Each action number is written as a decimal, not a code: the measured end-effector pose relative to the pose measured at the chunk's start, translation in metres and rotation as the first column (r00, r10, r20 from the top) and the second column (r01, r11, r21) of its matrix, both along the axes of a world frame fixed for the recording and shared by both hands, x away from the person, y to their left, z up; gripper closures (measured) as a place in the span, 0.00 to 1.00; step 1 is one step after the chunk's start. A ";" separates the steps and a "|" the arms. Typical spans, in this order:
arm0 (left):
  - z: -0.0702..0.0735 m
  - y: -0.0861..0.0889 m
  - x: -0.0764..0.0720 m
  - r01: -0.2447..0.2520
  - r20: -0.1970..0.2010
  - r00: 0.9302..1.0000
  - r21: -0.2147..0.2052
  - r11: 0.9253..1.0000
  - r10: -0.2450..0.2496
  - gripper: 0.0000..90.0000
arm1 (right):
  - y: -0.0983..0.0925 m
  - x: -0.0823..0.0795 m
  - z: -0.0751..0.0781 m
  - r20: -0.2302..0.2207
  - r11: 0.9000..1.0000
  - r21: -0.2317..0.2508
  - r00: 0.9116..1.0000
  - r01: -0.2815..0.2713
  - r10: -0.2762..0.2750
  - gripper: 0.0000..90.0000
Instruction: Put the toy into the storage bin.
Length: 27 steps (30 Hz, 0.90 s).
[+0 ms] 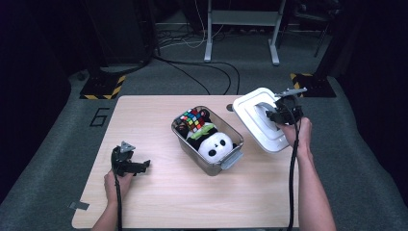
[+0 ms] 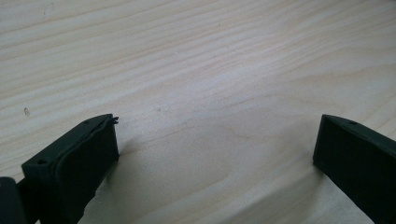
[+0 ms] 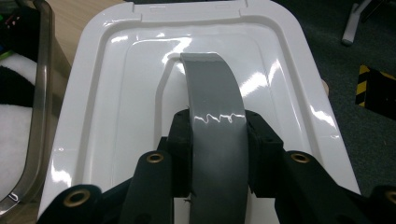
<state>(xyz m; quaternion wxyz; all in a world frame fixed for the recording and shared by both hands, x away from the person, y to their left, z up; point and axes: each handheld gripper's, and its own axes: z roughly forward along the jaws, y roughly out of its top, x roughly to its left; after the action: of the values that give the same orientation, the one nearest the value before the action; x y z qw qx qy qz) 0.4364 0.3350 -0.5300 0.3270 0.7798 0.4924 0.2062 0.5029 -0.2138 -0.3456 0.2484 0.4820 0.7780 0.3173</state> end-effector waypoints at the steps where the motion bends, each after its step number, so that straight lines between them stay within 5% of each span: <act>1: 0.000 0.000 0.000 0.001 -0.001 1.000 0.001 1.000 -0.001 0.00 | 0.000 0.000 0.001 0.007 1.000 0.001 1.000 -0.005 0.005 0.74; 27: -0.001 -0.001 0.000 -0.010 0.009 1.000 -0.009 1.000 0.010 0.00 | 0.023 -0.004 0.029 0.024 0.998 0.037 0.998 -0.057 0.056 0.74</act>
<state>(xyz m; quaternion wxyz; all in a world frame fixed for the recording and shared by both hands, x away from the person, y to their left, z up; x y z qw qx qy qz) 0.4364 0.3342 -0.5308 0.3318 0.7750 0.4957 0.2090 0.4989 -0.1912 -0.3168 0.2391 0.4606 0.7824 0.3443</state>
